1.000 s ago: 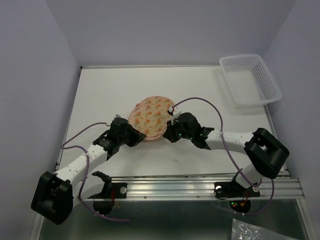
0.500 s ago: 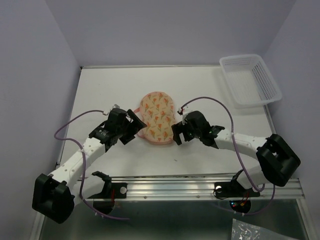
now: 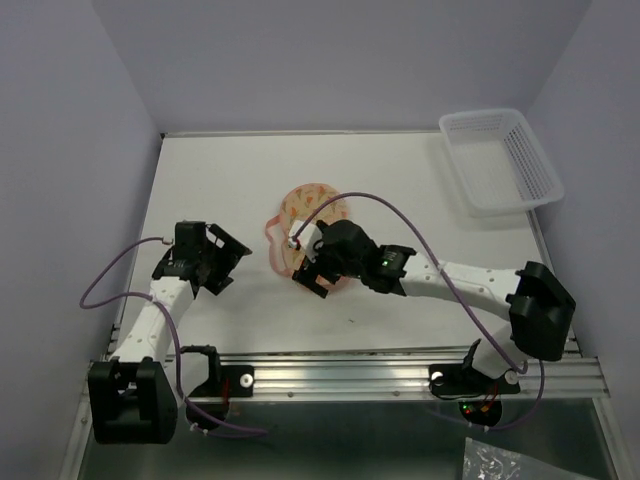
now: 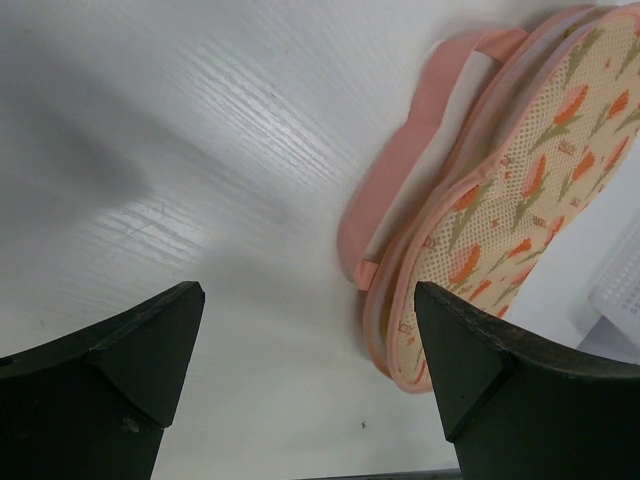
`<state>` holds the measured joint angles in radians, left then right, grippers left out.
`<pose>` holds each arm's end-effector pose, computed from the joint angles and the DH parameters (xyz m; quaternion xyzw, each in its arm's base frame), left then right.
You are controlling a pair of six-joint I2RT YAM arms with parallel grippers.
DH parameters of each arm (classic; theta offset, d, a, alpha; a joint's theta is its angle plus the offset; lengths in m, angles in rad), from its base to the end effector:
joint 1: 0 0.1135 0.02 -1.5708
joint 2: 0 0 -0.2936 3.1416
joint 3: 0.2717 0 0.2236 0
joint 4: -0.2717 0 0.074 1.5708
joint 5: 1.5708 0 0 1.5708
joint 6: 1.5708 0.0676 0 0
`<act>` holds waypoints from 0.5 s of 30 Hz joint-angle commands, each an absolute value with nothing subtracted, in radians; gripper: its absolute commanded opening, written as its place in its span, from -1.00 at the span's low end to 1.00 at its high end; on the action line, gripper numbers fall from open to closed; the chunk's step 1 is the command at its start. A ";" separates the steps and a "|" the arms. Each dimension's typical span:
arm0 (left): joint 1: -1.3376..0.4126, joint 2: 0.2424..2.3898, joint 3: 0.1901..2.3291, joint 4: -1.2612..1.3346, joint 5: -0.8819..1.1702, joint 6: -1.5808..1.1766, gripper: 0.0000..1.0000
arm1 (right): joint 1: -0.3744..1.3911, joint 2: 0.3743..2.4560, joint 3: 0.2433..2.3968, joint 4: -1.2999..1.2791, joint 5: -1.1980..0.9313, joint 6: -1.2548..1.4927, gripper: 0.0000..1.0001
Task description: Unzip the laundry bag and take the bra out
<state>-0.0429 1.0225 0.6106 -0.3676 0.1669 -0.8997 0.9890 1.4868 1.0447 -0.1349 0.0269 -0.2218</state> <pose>0.1878 -0.0193 0.2339 -0.3528 0.8498 -0.2429 0.3073 0.1853 0.2784 0.2909 -0.4949 0.7264 0.1674 0.4464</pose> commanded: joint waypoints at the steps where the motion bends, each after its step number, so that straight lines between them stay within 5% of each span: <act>1: -0.008 1.008 0.594 -0.374 0.213 -0.824 0.98 | 1.052 1.618 1.176 -0.158 0.095 -0.386 1.00; 12: 0.069 0.999 0.551 -0.361 0.241 -0.773 0.98 | 1.062 1.864 1.310 -0.161 0.212 -0.408 0.86; 15: 0.075 1.002 0.548 -0.362 0.238 -0.766 0.98 | 1.062 1.878 1.325 -0.161 0.210 -0.384 0.37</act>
